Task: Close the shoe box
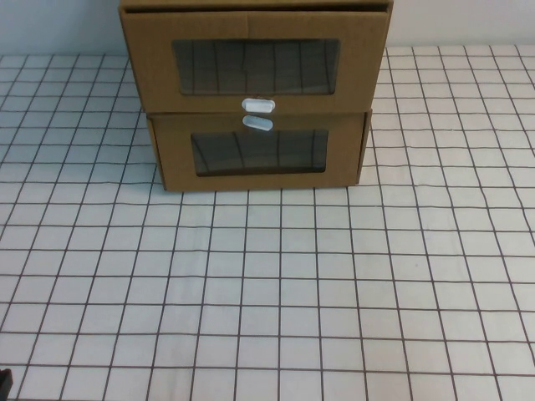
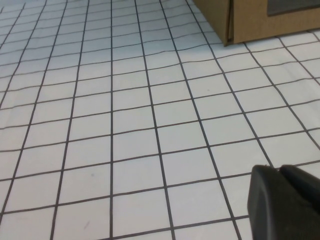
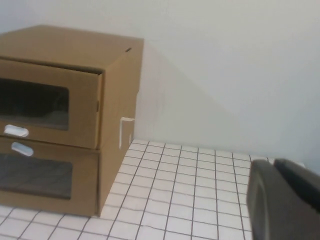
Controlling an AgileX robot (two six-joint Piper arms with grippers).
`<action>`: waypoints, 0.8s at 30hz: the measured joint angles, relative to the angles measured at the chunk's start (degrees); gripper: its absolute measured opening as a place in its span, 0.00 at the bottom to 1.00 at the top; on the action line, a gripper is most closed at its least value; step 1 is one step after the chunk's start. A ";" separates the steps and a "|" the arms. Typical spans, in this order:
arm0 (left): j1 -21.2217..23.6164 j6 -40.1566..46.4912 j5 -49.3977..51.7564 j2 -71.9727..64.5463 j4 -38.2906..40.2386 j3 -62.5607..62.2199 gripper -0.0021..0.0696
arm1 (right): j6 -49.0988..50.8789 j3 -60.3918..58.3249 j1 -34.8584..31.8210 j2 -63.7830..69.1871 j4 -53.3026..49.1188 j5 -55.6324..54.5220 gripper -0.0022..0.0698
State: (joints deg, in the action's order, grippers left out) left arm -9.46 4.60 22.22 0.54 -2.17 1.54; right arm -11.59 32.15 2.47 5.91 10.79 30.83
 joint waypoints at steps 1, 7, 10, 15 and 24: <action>0.00 0.00 0.00 0.00 0.00 0.00 0.02 | 0.00 -3.04 -0.61 -0.79 0.90 -3.13 0.01; 0.00 0.00 0.09 0.09 0.00 0.00 0.02 | 0.00 -21.24 -3.76 -5.98 4.67 -16.78 0.01; 0.00 0.00 0.09 0.13 0.00 0.00 0.02 | 0.00 -28.79 -4.63 -6.44 5.58 -22.25 0.01; 0.00 0.00 0.22 0.13 0.00 0.00 0.02 | 0.00 -33.44 -4.77 -6.44 5.90 -20.10 0.01; 0.00 0.00 0.31 0.13 0.00 0.00 0.02 | 0.00 -33.44 -4.77 -6.44 2.77 -7.79 0.01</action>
State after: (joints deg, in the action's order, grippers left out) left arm -9.46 4.60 22.54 0.67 -2.17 1.54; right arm -11.59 -1.29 -2.30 -0.53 13.55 23.04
